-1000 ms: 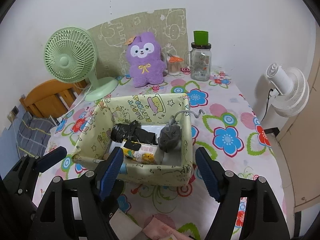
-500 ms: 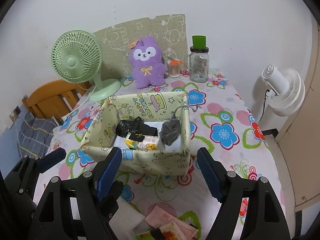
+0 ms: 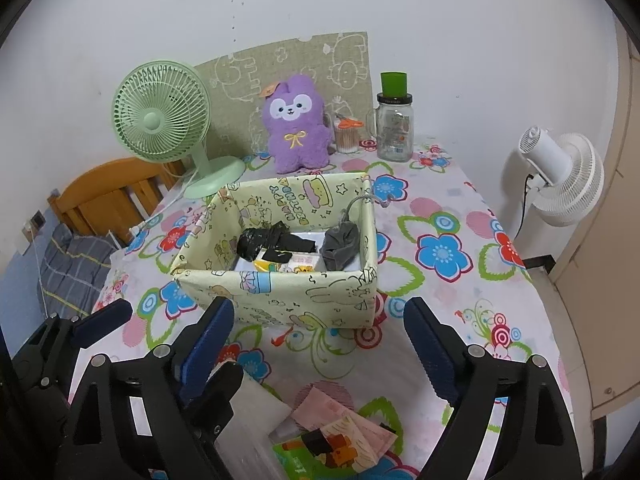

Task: Organize soft objects
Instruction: 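Withdraw both tools from the box toward the items on the table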

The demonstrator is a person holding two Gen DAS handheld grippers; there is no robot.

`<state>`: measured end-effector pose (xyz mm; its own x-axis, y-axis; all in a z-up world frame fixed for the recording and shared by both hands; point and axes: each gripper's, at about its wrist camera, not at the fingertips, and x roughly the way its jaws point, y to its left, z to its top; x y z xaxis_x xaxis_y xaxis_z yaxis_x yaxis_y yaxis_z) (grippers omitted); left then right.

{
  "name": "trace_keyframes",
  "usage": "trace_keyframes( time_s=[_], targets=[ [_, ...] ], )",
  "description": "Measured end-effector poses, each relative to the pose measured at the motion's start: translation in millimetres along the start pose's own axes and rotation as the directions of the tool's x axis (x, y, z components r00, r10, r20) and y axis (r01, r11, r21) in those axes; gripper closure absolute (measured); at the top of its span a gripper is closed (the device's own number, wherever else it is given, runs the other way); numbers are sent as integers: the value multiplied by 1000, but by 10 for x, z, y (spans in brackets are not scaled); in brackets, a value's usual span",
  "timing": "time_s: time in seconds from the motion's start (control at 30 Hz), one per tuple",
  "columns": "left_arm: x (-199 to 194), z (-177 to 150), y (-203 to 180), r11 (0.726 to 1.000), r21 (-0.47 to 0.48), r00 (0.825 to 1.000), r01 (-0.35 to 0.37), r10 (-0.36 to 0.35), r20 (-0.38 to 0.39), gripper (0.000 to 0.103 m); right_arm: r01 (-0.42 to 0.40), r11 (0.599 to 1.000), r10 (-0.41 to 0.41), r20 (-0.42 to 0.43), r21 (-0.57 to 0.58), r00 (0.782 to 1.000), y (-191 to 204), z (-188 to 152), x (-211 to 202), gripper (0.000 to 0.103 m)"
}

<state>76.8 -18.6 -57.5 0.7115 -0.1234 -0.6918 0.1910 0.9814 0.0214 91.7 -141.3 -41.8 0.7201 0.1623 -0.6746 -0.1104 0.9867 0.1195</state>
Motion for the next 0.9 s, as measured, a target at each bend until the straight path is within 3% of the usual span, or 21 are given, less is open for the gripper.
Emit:
trace_keyframes(
  time_s=[0.9],
  targets=[
    [-4,-438,-55,999,-40,1000,12,-13,-28,2,10,1000,-9,18,-19,1000,-32,-369,-97,13]
  ],
)
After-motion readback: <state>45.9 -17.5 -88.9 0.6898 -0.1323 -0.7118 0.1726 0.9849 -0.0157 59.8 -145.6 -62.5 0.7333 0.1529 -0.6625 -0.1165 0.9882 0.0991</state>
